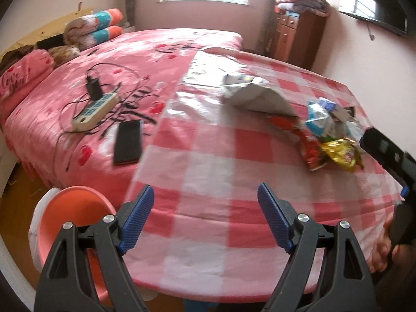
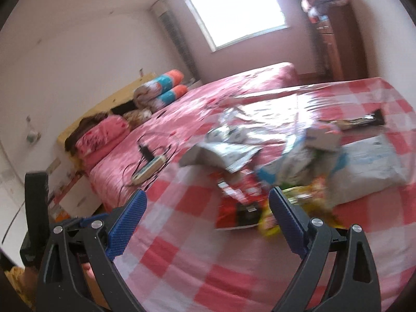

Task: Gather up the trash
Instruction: 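Move both tools back over the trash pile on the table, then grasp the white MAGICDAY drink pouch with the left tool while the right tool grasps the tissue box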

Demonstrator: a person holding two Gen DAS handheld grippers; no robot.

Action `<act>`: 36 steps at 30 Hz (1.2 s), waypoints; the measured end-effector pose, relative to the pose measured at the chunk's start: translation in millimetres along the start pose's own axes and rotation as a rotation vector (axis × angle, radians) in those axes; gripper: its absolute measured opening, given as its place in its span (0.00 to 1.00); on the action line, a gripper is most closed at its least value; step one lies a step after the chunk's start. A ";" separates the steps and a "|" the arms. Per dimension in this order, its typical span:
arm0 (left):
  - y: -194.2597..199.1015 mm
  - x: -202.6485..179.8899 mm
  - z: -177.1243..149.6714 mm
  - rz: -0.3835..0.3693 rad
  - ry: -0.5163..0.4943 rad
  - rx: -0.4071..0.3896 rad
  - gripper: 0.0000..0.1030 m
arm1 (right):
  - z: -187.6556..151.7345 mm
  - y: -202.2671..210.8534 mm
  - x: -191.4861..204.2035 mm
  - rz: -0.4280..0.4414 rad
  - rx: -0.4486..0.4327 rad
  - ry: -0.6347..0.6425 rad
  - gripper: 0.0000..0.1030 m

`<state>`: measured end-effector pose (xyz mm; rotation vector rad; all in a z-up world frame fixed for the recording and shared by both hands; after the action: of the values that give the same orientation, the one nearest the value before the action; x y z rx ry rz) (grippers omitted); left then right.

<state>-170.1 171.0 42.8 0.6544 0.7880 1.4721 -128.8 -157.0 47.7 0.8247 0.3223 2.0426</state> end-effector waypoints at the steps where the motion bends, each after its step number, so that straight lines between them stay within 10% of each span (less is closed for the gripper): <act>1: -0.8 -5.6 0.7 -0.006 -0.010 0.002 0.80 | 2.4 3.9 -8.8 -0.010 -0.010 -0.016 0.91; 13: -16.4 -68.0 33.4 -0.085 -0.074 0.005 0.80 | 20.9 31.5 -99.9 -0.112 -0.041 -0.210 0.91; 24: -64.2 -82.0 144.4 -0.137 -0.006 0.053 0.80 | 26.9 37.7 -130.4 -0.144 -0.065 -0.241 0.91; 36: -161.7 -47.7 200.9 -0.115 0.319 0.255 0.78 | 28.7 33.7 -141.8 -0.140 -0.050 -0.242 0.91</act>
<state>90.1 138.0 37.9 0.5579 1.2552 1.3997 -76.3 -294.0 25.0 0.9791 0.1877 1.7919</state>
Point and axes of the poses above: each gripper's, at about its wrist camera, not at the fingertips, and y roughly against the way its jaws point, x to its left, z to its top, the point moved 1 cm from there along -y, roughly the way its jaws point, and after that the axes turned 3 degrees about x, right-handed, at the moved point
